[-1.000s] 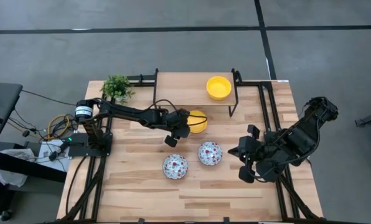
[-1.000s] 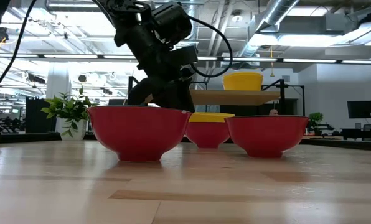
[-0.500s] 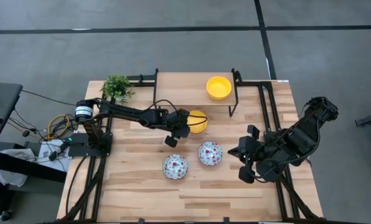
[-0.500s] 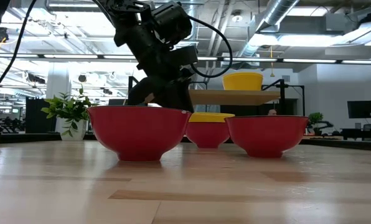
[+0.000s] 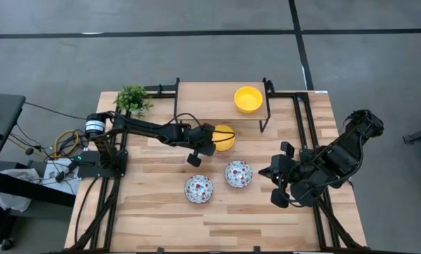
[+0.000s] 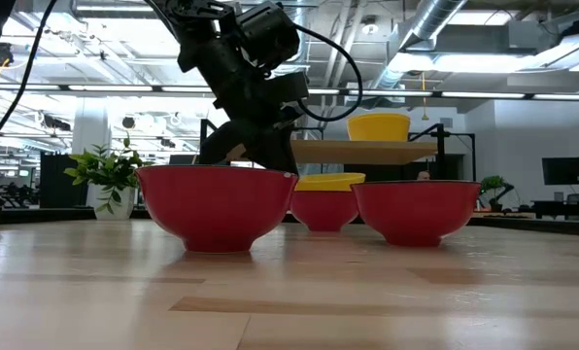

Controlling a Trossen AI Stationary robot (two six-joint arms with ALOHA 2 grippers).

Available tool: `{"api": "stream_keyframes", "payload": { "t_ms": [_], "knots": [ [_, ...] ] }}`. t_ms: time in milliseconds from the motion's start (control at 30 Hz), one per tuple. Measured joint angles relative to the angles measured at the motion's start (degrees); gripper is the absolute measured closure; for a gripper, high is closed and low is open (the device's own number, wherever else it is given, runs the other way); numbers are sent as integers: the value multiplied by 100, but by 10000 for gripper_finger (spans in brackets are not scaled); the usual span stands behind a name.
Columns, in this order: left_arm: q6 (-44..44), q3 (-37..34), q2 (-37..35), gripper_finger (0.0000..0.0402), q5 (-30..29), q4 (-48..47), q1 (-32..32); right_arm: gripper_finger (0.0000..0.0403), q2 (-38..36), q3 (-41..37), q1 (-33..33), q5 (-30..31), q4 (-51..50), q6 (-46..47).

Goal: Pick & Place Mini bowls
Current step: Stack the yellow bowl on the yellow bowl on the shelf

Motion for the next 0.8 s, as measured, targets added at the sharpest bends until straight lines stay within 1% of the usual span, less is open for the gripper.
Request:
{"api": "stream_keyframes", "payload": {
  "t_ms": [133,400,600,800],
  "knots": [
    [3,-1,-47,396,-255,-13,-23,402,0,0,-20,0,-2,-14],
    [11,4,-572,397,-270,0,-48,402,0,0,-20,15,-21,-16],
    [-7,4,-675,393,216,-13,-18,401,0,0,-20,8,56,-14],
    [-450,-2,-528,381,280,79,-18,402,0,0,-15,-11,166,-14]
  ]
}}
